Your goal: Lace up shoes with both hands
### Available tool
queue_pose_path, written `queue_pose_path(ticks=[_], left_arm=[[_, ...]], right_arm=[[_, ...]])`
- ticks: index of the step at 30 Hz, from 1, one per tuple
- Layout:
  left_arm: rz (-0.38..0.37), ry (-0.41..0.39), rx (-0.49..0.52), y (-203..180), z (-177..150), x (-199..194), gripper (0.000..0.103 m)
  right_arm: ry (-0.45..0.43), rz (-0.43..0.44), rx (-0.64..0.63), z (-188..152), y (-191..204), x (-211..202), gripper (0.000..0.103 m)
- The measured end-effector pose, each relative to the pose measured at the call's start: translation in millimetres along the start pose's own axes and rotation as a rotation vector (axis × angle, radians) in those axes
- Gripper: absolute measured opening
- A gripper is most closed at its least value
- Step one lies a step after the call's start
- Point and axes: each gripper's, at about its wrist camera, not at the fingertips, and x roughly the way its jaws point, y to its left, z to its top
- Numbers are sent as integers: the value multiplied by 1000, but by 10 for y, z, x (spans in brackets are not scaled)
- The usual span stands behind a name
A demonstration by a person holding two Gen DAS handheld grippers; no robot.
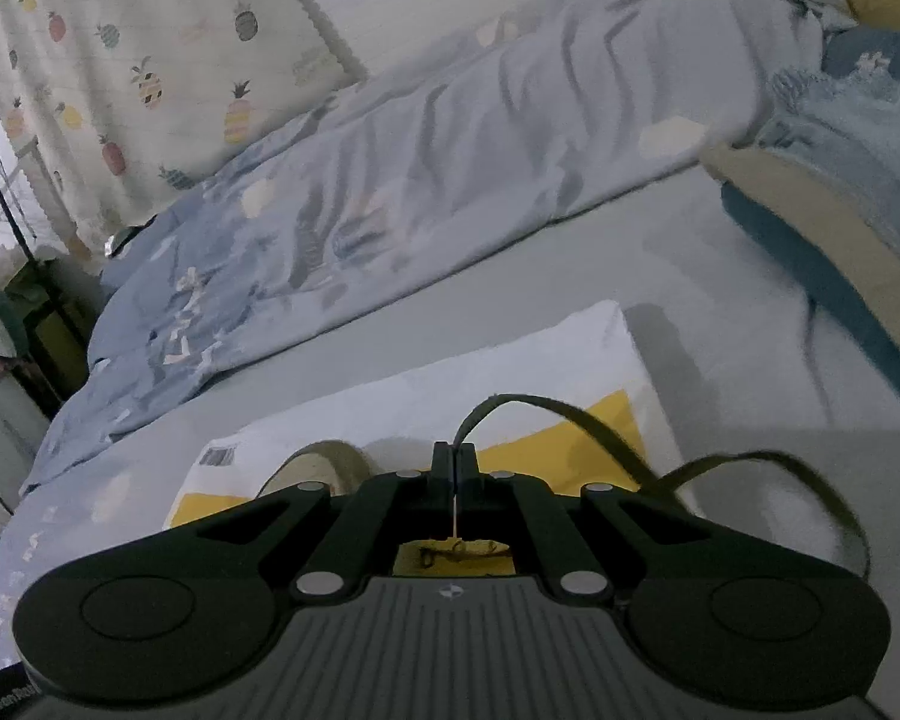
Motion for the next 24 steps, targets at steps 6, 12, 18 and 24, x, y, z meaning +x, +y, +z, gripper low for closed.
queue_pose_path(ticks=[6,12,18,24], left_arm=[[2,0,1,3,3,2,10],[4,8,19,-19,25,9,11],[2,21,42,-59,38,24,11],[-7,33,36,-67,53,39,11]], right_arm=[[11,-2,2,14,-44,-3,0],[60,27,-20,-6,-63,9,0],[117,60,-87,-63,-10,-35,0],[230,121,-217,-151,59,-70,18]])
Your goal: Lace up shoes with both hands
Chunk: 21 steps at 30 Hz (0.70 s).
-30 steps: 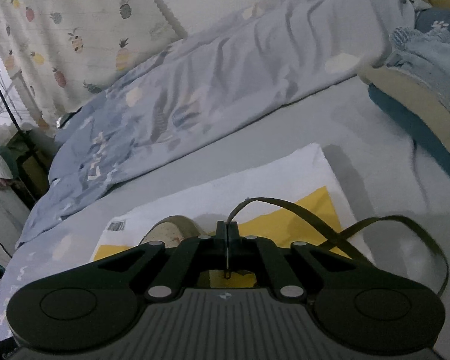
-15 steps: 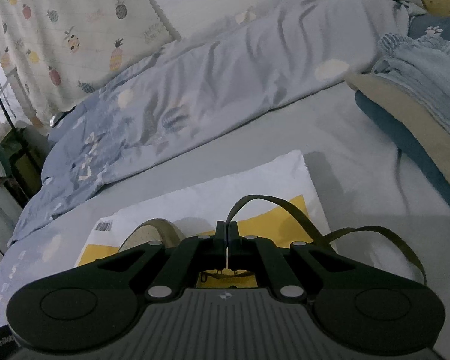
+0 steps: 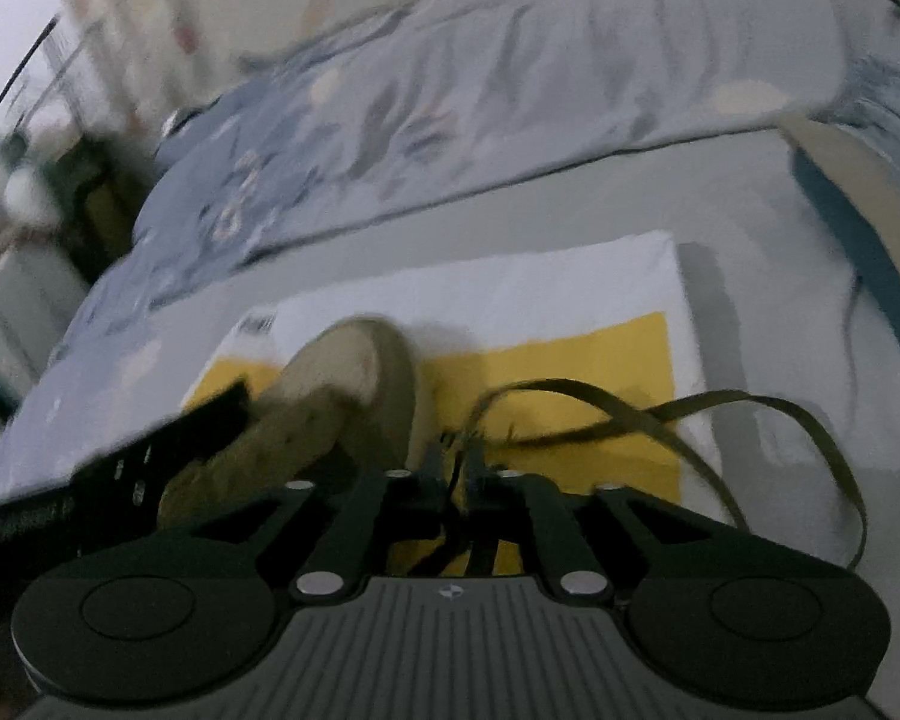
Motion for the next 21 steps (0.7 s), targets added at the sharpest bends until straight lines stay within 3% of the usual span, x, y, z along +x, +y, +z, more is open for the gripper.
queue_pose_path(ticks=[5,8,10,13,17,21], left_arm=[[5,2,8,-25,-2,-1,11],[6,6,12,-26,8,-6,11],[8,4,19,-37,4,-7,11],[8,4,28,-52,-1,-5,11],[10,1,41,-72,-7,0,11],[6,2,65,-91,-7,10,11]], right_arm=[[96,70,-165,-73,116,-74,25],[157,116,-245,-101,126,-157,36],[176,134,-299,-97,119,-262,36],[134,127,-352,-2,91,-460,36],[-32,23,-302,161,-29,-606,36],[-61,-75,-442,64,73,-335,35]])
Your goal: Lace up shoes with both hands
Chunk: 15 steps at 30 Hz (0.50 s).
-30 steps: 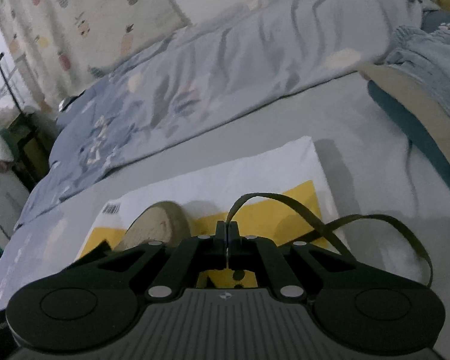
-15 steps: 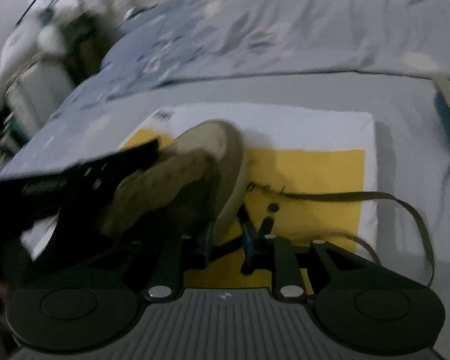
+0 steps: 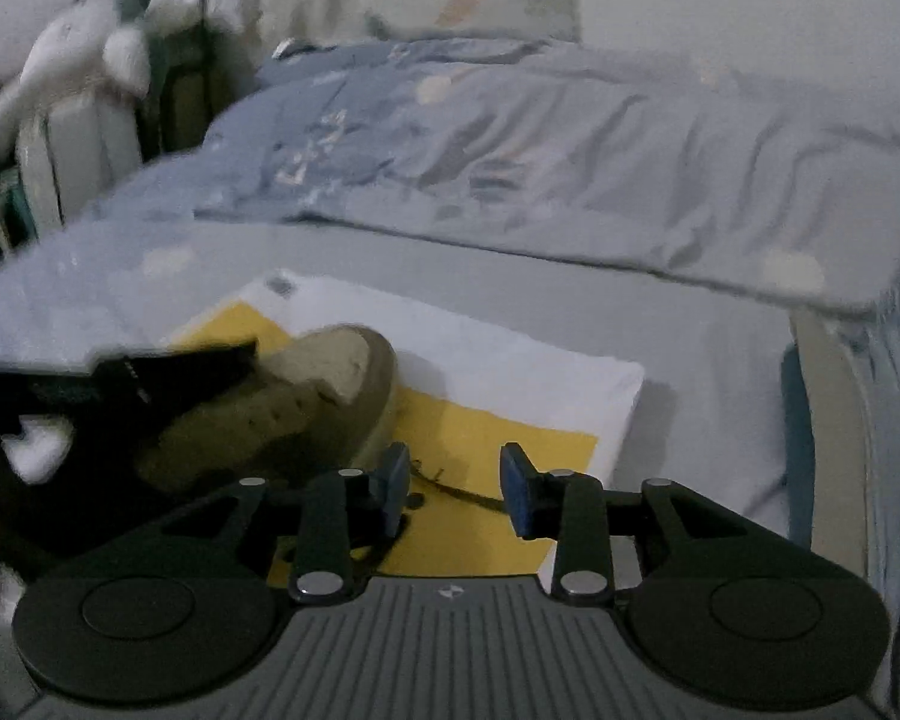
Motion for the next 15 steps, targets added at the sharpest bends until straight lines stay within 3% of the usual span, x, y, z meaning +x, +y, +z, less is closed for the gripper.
queue_pose_path(ticks=[6,15], left_arm=[[-19,16,46,5,23,23,12],[-85,59,54,121,77,-8,13]], right_arm=[[55,-19,-143,-99,309,425,32],[86,-96,-211,-105,438,737,30]])
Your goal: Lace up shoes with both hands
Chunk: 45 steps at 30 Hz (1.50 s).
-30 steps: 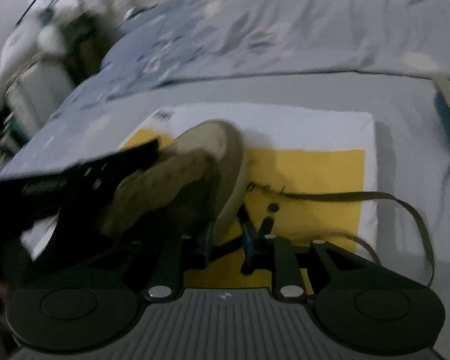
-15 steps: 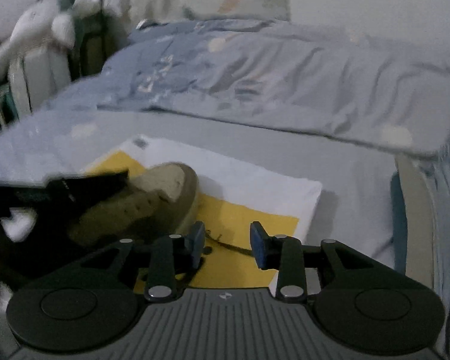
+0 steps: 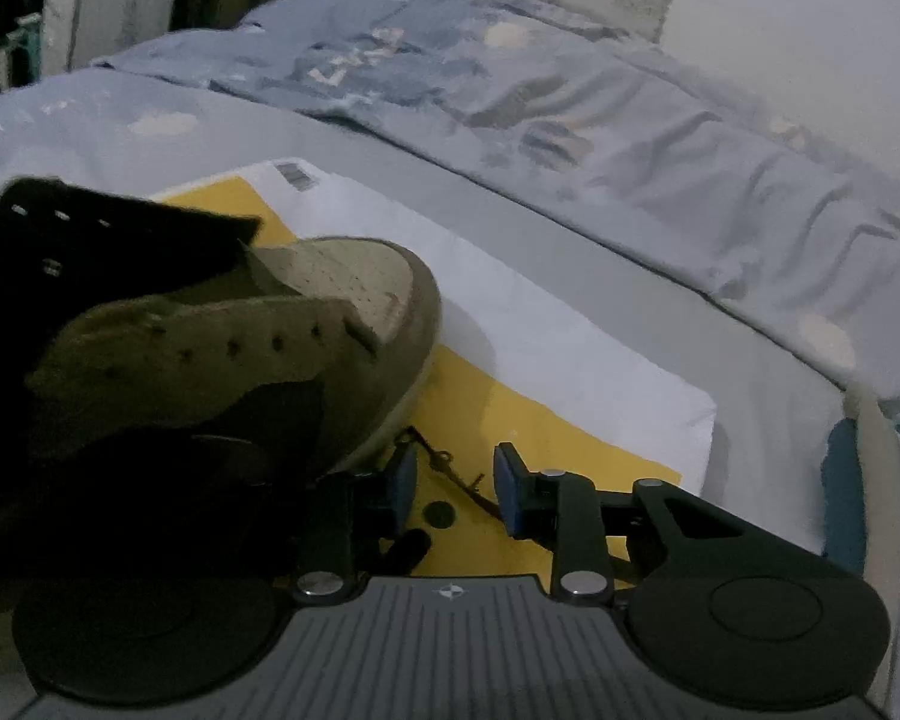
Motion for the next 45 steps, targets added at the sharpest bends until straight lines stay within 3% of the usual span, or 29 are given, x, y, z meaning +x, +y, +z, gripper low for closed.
queue_pose_path(ticks=[4,6,9,14,17,21,25,31,35,37,45], left_arm=[[-31,-13,-2,16,40,-61,13],[-50,-32,-5,19,72,-107,13],[-78,-63,-11,27,110,-177,14],[-133,-93,-43,59,158,-232,14],[-198,-115,-84,103,200,-253,17],[-307,-162,-121,132,248,-310,28],[-446,-167,-163,176,264,-309,31],[-604,-144,-240,267,262,-265,32],[-655,-131,-312,364,247,-226,27],[-658,-117,-336,406,244,-200,5],[-641,-110,-341,454,246,-185,1]], right_arm=[[15,13,18,-14,-10,73,19],[14,24,21,-22,-3,76,7],[12,35,30,-33,5,69,2],[-18,-4,122,-33,-136,-18,2],[-102,-36,166,-19,-201,-183,2],[-303,-65,245,25,-195,-542,2],[-467,5,202,80,-23,-865,2],[-539,116,94,86,261,-1054,2],[-540,180,51,96,370,-1087,2],[-540,184,40,103,392,-1087,2],[-535,186,41,126,402,-1107,2]])
